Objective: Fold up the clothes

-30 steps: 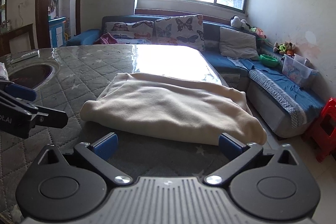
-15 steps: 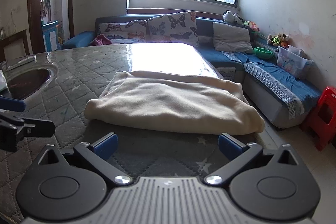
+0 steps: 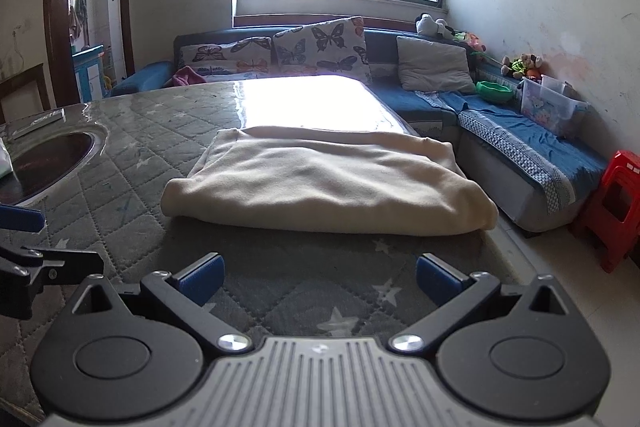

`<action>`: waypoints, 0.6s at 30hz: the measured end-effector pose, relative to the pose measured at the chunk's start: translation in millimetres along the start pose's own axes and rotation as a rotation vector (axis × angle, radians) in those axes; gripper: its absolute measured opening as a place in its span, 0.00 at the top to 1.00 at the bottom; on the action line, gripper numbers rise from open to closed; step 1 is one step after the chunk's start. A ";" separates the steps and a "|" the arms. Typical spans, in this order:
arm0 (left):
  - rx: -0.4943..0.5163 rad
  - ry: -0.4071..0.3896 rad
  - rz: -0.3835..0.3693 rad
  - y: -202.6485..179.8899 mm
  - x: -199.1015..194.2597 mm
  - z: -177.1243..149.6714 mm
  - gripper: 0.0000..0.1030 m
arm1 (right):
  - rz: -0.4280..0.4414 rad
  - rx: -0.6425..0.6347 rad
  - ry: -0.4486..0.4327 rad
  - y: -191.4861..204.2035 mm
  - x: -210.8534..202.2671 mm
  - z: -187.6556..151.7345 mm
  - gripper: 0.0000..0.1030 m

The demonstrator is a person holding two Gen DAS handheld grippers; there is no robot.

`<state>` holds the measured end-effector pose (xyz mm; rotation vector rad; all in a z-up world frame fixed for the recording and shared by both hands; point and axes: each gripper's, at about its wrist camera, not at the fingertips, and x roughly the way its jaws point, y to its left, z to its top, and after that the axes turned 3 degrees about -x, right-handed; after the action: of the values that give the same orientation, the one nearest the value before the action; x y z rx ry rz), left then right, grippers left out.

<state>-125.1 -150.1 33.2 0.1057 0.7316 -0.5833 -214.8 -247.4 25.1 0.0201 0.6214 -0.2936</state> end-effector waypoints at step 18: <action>0.017 0.008 -0.011 -7.7 -0.2 -3.9 0.00 | 0.001 0.020 -0.009 -1.6 -4.0 -5.1 0.00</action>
<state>-131.7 -155.2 31.2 0.1200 0.7353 -0.6001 -221.2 -247.3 23.3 0.0384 0.6090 -0.2989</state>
